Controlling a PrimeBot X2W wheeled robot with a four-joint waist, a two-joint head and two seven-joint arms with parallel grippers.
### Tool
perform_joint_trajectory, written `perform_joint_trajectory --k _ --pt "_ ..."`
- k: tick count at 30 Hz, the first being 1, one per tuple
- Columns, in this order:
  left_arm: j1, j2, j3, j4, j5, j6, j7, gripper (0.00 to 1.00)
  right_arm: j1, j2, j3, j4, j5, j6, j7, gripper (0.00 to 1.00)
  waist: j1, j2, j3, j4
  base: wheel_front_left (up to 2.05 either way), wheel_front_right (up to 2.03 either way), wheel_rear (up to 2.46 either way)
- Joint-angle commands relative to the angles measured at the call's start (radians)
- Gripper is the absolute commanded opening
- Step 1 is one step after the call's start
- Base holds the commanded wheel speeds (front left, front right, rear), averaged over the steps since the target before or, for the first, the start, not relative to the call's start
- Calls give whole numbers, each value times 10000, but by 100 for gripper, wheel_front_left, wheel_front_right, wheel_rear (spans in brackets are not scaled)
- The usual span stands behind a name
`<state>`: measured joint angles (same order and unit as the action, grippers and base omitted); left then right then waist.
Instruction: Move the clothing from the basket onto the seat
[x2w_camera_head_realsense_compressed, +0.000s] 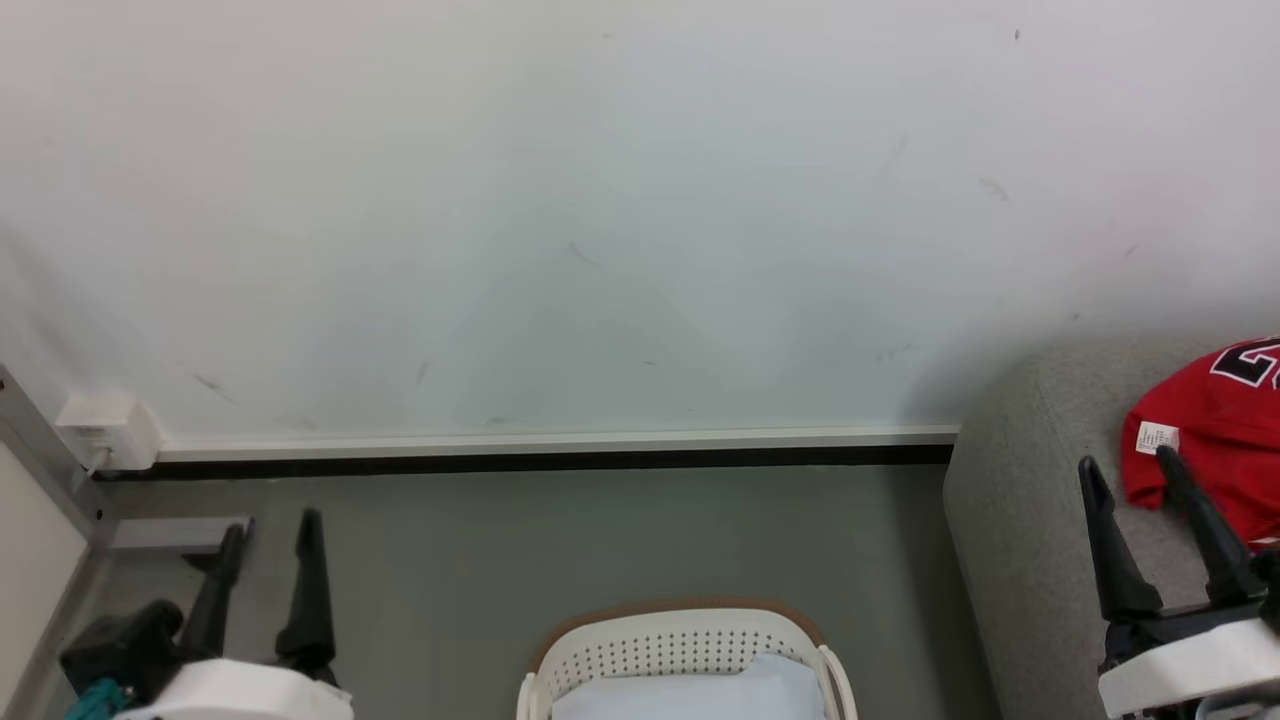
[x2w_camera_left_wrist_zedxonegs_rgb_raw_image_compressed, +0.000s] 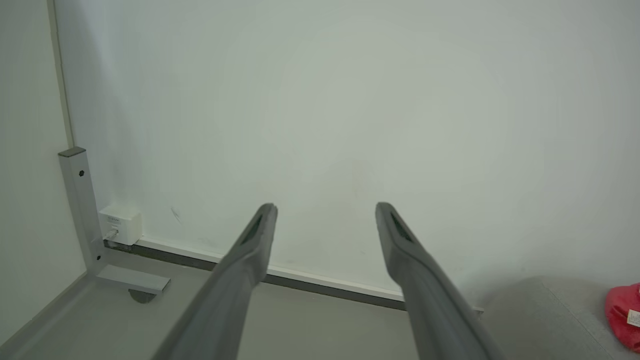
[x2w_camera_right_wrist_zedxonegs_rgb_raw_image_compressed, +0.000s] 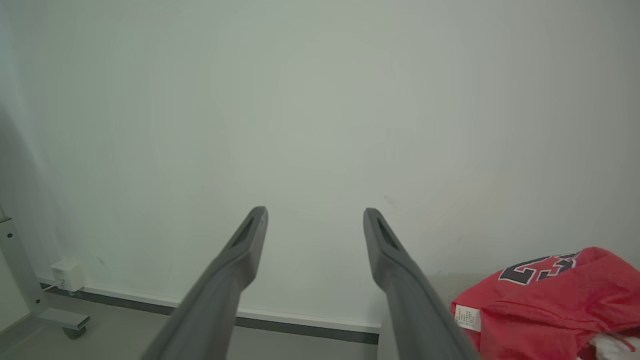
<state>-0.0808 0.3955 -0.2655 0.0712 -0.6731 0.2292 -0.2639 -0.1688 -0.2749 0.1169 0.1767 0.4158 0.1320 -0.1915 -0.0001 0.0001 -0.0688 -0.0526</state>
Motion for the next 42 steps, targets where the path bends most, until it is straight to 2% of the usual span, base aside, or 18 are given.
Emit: perform_joint_trajectory --k 1,6,10,15,25,39,40,42 --pt "443 -239 270 -78 467 -61 -5 100 290 151 -31 184 -197 -26 -317 100 1 -1 -24 41 0 0 0" --pt "1010 -714 675 35 1306 -277 -6 100 806 608 -146 449 -529 -26 -675 100 1 -1 -58 80 0 0 0" --pt "1324 -1226 1025 212 1880 -687 -7 100 1160 1075 -307 778 -669 -26 -740 100 1 -1 -110 86 0 0 0" --pt "1518 -1728 1408 410 2487 -1044 -7 100 1280 1270 -292 716 -942 -26 -739 100 1 -1 -139 58 0 0 0" --pt "1308 -2218 2135 940 3192 -1734 -8 100 1079 1303 44 766 -1006 -26 -741 100 1 -1 -112 25 0 0 0" --pt "1345 -2737 2622 1174 3701 -2271 -6 100 940 1294 229 869 -839 -26 -743 100 1 -1 -140 -2 0 0 0" --pt "1330 -2758 2588 1166 3621 -2266 1 0 1057 1341 237 851 -905 0 -709 0 1 -1 -140 -3 0 0 0" --pt "1379 -2824 2574 1308 3579 -2283 27 0 1162 1389 240 957 -868 0 -679 0 1 -1 -139 -3 0 0 0"
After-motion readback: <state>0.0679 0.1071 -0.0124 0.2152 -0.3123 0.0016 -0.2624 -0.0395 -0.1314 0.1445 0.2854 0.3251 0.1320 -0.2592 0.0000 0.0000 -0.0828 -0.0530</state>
